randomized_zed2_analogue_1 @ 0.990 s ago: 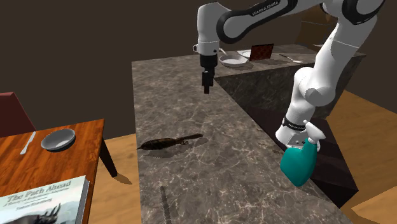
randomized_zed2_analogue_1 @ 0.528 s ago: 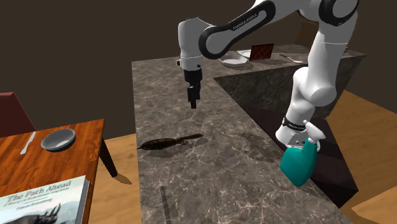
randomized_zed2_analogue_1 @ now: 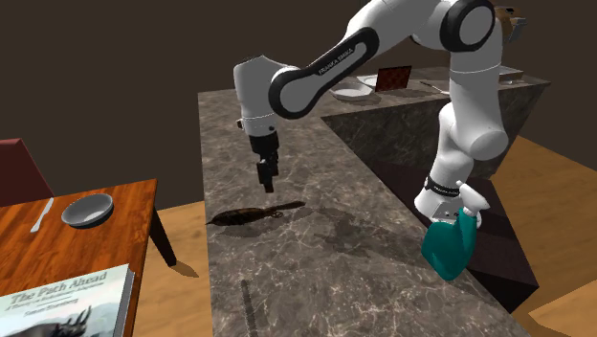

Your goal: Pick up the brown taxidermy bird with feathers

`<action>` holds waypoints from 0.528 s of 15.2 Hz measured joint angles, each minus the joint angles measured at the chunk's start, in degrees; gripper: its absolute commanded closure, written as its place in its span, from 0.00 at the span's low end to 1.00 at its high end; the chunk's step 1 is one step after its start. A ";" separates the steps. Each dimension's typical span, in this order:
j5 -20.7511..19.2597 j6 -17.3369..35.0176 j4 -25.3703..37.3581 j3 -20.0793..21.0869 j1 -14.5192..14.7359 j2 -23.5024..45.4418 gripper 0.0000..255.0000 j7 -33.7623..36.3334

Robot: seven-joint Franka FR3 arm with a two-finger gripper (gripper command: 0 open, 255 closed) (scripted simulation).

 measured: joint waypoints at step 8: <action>-2.08 -0.93 12.17 1.31 3.74 12.62 0.00 0.88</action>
